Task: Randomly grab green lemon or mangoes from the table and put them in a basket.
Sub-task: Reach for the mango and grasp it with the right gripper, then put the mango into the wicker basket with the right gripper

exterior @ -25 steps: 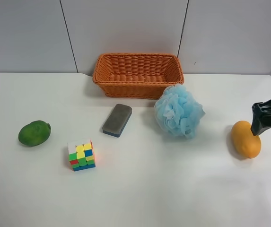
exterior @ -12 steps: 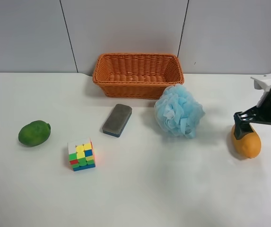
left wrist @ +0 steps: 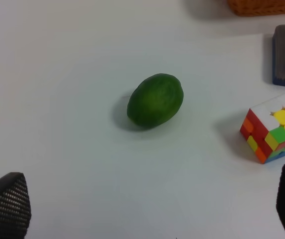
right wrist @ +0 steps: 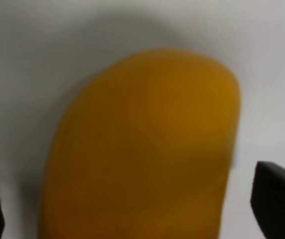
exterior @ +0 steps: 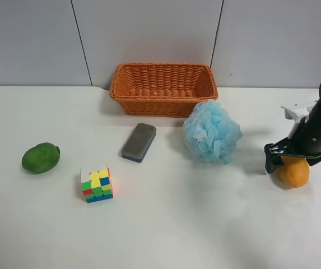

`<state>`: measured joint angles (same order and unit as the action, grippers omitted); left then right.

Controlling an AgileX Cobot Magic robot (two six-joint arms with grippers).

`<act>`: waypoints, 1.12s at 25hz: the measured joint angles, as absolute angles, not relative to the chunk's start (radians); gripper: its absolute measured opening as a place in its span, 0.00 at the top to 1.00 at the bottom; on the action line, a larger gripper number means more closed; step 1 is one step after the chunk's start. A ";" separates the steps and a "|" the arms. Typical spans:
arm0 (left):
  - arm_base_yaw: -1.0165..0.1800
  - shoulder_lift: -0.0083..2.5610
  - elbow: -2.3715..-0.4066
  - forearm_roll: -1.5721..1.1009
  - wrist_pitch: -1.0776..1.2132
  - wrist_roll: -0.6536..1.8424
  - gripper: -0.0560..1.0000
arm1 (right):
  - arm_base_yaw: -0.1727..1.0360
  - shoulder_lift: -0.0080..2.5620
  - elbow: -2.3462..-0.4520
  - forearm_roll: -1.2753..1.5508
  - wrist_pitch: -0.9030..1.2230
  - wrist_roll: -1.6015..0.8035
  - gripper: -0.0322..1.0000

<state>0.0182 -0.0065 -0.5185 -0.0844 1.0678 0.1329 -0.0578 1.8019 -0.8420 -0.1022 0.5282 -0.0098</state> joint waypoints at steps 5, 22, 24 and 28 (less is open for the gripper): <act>0.018 -0.007 -0.518 -0.084 1.068 0.133 0.01 | -0.058 1.817 -0.842 -0.102 0.509 -0.010 0.01; 0.018 -0.007 -0.518 -0.084 1.068 0.133 0.01 | -0.058 1.817 -0.842 -0.102 0.512 -0.010 0.37; 0.018 -0.007 -0.518 -0.084 1.068 0.133 0.01 | -0.058 1.817 -0.842 -0.102 0.514 -0.010 0.37; 0.018 -0.007 -0.518 -0.084 1.068 0.133 0.01 | -0.058 1.798 -0.842 -0.100 0.551 -0.010 0.37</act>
